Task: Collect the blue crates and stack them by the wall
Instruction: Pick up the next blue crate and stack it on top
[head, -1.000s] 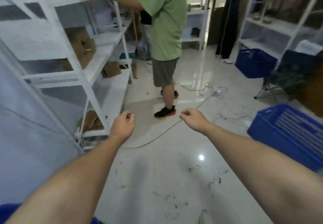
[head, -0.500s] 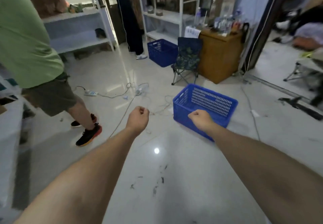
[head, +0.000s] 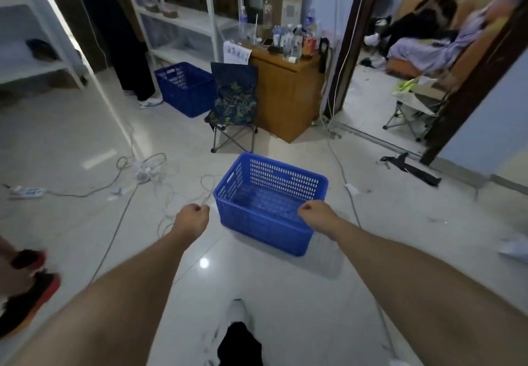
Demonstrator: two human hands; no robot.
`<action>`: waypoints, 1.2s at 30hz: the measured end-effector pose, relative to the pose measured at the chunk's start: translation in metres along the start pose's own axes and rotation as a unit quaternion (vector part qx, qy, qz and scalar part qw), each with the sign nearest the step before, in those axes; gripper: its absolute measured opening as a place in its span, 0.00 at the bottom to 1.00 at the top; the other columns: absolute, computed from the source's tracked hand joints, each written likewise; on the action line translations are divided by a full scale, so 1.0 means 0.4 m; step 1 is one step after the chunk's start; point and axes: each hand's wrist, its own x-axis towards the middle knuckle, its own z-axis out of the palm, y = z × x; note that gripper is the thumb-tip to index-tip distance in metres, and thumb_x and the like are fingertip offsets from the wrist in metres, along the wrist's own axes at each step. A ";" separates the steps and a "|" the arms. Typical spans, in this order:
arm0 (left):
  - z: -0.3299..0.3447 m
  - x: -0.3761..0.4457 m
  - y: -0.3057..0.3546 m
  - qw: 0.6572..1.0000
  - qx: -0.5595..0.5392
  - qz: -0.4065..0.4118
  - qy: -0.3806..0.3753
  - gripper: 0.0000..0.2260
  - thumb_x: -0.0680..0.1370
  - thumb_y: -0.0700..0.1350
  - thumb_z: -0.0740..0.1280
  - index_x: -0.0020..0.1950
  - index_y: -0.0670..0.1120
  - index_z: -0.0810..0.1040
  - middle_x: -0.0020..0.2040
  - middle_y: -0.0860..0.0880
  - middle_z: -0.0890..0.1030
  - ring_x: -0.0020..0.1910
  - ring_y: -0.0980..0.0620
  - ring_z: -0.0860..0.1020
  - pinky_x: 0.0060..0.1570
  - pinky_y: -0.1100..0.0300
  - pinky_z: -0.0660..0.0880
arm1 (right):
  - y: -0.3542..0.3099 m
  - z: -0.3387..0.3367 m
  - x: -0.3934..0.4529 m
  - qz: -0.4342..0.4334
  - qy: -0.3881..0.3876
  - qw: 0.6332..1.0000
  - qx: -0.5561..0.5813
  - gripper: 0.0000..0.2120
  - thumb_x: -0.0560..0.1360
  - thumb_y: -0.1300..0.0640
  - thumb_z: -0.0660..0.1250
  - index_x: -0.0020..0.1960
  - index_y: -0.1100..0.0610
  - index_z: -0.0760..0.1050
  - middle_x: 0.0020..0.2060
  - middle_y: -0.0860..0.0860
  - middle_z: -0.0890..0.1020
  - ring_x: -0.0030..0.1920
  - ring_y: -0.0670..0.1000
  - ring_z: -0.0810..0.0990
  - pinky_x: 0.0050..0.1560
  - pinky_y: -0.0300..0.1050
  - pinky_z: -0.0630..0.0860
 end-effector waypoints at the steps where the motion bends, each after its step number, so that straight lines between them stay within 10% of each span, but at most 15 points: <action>1: 0.009 0.065 0.021 1.000 -0.014 -0.012 -0.001 0.14 0.76 0.48 0.58 0.40 0.40 0.75 0.47 0.35 0.82 0.43 0.40 0.79 0.45 0.51 0.76 | -0.016 -0.015 0.050 0.005 0.000 1.000 0.001 0.08 0.75 0.60 0.61 0.37 0.58 0.72 0.35 0.55 0.74 0.35 0.51 0.71 0.35 0.44 0.67; 9: 0.131 0.477 0.224 0.984 -0.101 -0.105 -0.102 0.15 0.79 0.44 0.57 0.56 0.35 0.75 0.42 0.40 0.77 0.37 0.45 0.75 0.35 0.56 0.73 | -0.139 -0.153 0.460 0.033 -0.016 0.998 -0.052 0.10 0.77 0.58 0.58 0.38 0.58 0.67 0.37 0.56 0.73 0.37 0.53 0.70 0.35 0.44 0.65; 16: 0.340 0.732 0.358 0.958 -0.160 -0.188 -0.148 0.10 0.80 0.50 0.54 0.44 0.46 0.70 0.37 0.45 0.70 0.33 0.49 0.68 0.34 0.58 0.66 | -0.172 -0.230 0.916 0.007 -0.025 0.998 -0.063 0.12 0.78 0.58 0.59 0.50 0.62 0.79 0.48 0.58 0.82 0.45 0.57 0.81 0.44 0.48 0.76; 25: 0.713 1.039 0.050 0.895 -0.177 -0.406 -0.054 0.20 0.78 0.54 0.64 0.60 0.40 0.74 0.54 0.41 0.79 0.55 0.42 0.77 0.54 0.44 0.76 | 0.047 -0.032 1.698 0.010 -0.178 0.966 -0.185 0.12 0.78 0.60 0.57 0.50 0.65 0.77 0.48 0.59 0.80 0.47 0.59 0.77 0.48 0.48 0.75; 36: 1.113 1.261 -0.261 0.823 -0.210 -0.519 0.097 0.23 0.74 0.40 0.71 0.68 0.38 0.72 0.53 0.45 0.73 0.40 0.50 0.73 0.41 0.56 0.73 | 0.356 0.254 2.121 0.017 -0.162 0.967 -0.195 0.31 0.68 0.52 0.62 0.70 0.54 0.65 0.61 0.57 0.76 0.59 0.61 0.77 0.60 0.57 0.76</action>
